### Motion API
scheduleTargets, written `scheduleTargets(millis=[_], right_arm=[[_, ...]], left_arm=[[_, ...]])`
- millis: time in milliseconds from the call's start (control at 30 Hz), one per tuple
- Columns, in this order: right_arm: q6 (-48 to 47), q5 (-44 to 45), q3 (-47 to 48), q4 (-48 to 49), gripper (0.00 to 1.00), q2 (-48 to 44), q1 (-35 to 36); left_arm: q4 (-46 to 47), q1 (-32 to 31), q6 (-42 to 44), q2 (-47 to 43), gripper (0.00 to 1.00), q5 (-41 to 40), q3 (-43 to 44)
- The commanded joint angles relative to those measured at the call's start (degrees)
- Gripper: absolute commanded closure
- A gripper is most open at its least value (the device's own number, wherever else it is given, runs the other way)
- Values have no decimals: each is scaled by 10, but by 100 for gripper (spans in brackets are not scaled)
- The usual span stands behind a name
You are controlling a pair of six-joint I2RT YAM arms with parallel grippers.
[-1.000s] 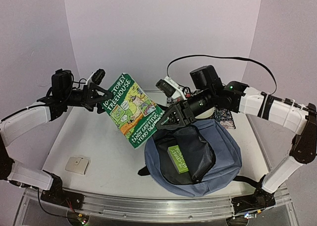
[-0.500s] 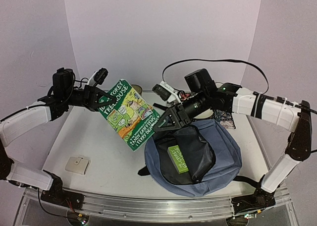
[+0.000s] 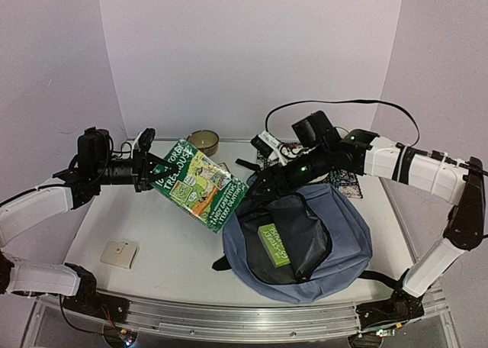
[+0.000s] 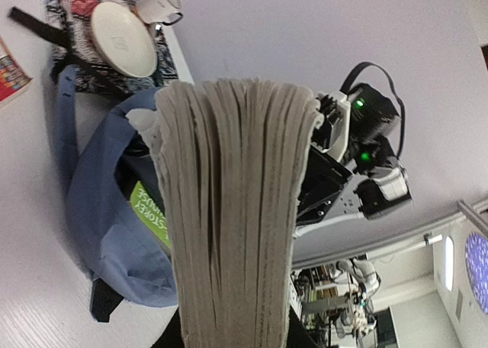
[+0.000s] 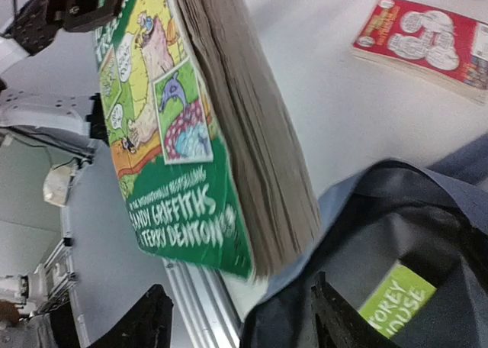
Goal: Pack the student bag
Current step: Pass from the right arm to the left, then pick up the largest pocket of the bag from the student bag.
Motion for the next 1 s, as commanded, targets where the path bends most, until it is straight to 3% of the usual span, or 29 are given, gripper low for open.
scheduleTargets(millis=[0,333,733,867,967], right_arm=[[30,164,-12,-71,30,-39,-3],[98,373,-55,-181,12,-57,-3],[132,452,-106,-201,4,-19,-4],[121,448,-102,-198,10,14,-5],[117,435,-95,-196,31,33,-5]], left_arm=[[34,-22,-61,-59,100,-126,-18],[54,-94,-155,-121,100,-280,-93],[120,-204,-215,-117,100,-382,-140],[136,-238,-220,-98,100,-411,-140],[149,-264,-228,-83,100,-432,-140]])
